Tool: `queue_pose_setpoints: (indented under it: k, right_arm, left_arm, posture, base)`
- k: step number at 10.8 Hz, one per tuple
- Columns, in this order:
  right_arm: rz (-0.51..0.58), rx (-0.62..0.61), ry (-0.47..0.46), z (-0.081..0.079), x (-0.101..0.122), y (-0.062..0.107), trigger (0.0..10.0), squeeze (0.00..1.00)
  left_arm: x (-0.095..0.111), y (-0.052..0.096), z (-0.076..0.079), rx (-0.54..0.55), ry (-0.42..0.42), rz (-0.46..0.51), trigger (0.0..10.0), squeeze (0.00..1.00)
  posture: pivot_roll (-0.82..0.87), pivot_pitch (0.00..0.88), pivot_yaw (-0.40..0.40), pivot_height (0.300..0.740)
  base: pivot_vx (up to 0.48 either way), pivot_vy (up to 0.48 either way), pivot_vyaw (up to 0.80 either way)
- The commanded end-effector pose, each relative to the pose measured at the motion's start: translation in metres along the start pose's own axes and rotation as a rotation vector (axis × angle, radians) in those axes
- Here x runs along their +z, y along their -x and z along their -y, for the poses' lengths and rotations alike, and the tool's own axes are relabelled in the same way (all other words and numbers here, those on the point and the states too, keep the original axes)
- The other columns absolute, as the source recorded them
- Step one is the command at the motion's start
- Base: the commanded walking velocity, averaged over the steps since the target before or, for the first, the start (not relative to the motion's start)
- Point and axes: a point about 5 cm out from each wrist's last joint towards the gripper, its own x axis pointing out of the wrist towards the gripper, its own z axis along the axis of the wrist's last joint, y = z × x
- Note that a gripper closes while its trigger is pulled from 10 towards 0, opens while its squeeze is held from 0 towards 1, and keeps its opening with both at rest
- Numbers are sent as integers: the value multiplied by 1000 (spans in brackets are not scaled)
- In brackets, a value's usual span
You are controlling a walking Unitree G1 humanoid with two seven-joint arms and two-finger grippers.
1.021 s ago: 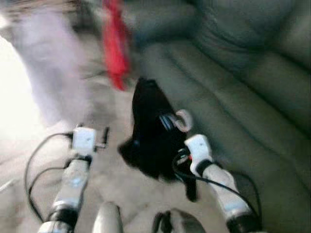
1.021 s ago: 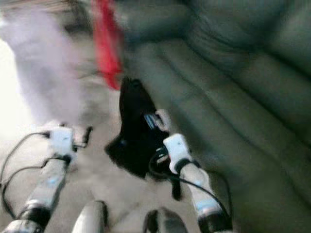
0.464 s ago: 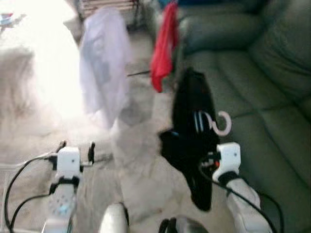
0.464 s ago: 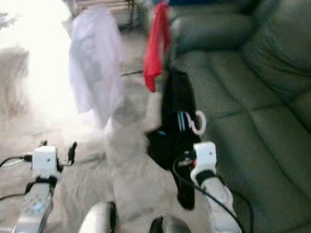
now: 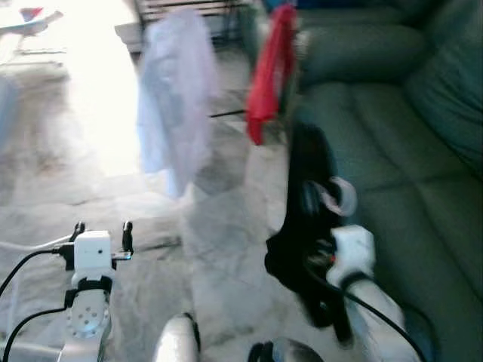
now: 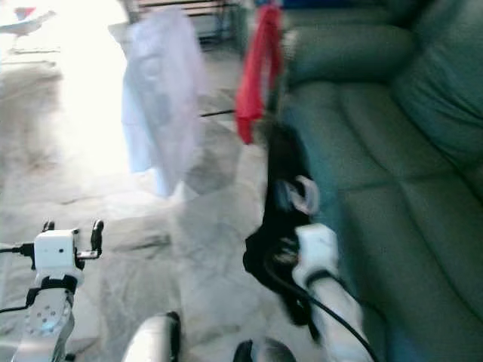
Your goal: Hang hanger
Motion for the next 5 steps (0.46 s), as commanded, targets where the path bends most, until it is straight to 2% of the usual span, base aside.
queue_pose_setpoints:
  k: [1,2,4,5]
  right_arm:
    - [2,3,13,4,4,-2,10000,0]
    - [-33,62,22,0,2,-5,10000,0]
    - [-41,77,35,-1,2,-6,10000,0]
    - [-52,76,82,0,1,-7,10000,0]
  left_arm:
    - [1,-1,-3,23,2,-8,10000,0]
    - [2,-3,2,-3,-4,-3,10000,0]
    - [2,-4,3,-11,-5,-4,10000,0]
    - [3,-6,7,-34,-8,-2,10000,0]
  posture:
    - [1,170,-42,740]
    - [-2,175,-51,740]
    - [-5,173,-60,740]
    - [-2,162,-66,740]
  base:
    - [334,0,556]
    - [349,0,481]
    - [377,0,0]
    - [398,0,0]
